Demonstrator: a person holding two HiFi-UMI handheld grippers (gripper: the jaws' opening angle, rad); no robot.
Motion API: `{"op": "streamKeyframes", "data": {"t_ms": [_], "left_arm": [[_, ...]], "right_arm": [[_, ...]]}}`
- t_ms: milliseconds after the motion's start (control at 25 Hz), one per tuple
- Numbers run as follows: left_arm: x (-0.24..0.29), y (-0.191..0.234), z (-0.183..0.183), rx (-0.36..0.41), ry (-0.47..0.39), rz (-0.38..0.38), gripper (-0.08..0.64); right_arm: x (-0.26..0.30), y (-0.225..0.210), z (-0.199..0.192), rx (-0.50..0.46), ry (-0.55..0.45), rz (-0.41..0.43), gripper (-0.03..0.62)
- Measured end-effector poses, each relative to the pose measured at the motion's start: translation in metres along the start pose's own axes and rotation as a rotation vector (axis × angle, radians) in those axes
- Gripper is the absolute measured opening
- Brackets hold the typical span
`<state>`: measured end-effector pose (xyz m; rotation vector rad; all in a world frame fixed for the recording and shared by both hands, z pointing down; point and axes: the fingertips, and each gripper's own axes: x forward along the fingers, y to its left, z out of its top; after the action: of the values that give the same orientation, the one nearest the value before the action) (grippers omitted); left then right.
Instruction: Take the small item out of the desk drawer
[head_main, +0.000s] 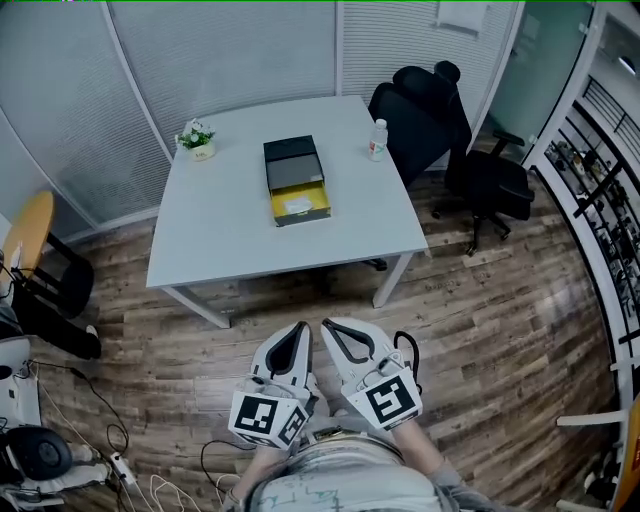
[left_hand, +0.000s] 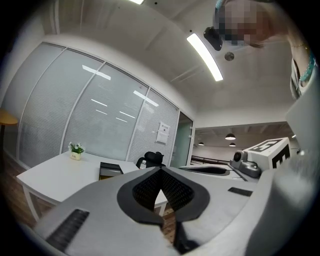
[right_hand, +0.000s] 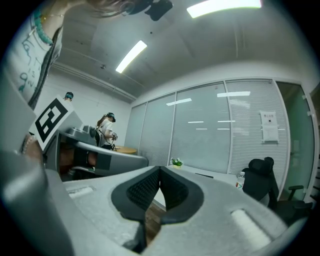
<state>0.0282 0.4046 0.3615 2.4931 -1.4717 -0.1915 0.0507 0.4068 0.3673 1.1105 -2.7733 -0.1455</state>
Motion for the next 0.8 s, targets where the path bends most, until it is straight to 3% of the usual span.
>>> {"op": "streamKeyframes", "data": {"t_ms": [800], "left_arm": [[0.051, 0.086, 0.007, -0.037, 0.038, -0.088, -0.003]], "right_arm": [[0.099, -0.026, 0.006, 0.026, 0.028, -0.054, 0.003]]}}
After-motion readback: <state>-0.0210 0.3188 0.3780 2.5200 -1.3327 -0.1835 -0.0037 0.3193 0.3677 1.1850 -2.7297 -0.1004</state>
